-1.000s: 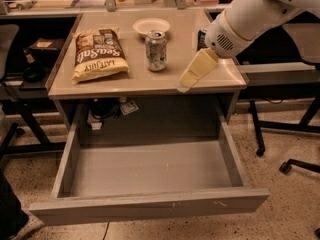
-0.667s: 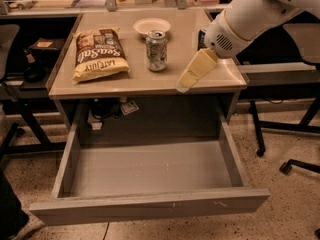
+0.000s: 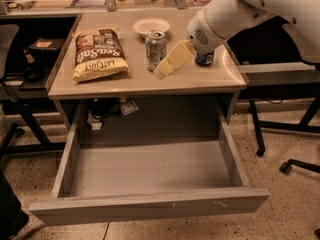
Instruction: Place 7up can into top drawer
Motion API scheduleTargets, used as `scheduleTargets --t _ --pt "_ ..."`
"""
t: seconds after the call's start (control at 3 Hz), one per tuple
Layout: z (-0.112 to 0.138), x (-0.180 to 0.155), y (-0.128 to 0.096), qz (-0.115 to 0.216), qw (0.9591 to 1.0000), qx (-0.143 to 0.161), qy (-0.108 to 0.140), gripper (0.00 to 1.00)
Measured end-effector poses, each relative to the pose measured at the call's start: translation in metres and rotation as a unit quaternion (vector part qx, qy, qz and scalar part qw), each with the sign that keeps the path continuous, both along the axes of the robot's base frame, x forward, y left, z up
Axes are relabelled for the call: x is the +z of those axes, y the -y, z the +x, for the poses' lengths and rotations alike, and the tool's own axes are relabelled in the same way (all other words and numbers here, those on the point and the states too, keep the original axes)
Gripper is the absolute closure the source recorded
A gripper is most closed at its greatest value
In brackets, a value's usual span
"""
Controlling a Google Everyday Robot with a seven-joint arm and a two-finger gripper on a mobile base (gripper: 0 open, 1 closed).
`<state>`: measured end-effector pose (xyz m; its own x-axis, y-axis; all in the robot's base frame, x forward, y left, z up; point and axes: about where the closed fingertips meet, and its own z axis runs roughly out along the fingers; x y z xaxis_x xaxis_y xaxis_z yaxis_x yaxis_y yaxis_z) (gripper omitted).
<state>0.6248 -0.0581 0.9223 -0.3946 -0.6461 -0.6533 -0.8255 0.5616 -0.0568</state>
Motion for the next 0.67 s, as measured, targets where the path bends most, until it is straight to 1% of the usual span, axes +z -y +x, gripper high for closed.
scheduleTargets --t 0.33,0.67 --pt "0.0484 0.0038 -0.0405 0.030 0.9995 0.004 0.007 0.00" --pt "0.0495 0.0044 -0.0423 0.031 0.9995 0.005 0.008 0.00"
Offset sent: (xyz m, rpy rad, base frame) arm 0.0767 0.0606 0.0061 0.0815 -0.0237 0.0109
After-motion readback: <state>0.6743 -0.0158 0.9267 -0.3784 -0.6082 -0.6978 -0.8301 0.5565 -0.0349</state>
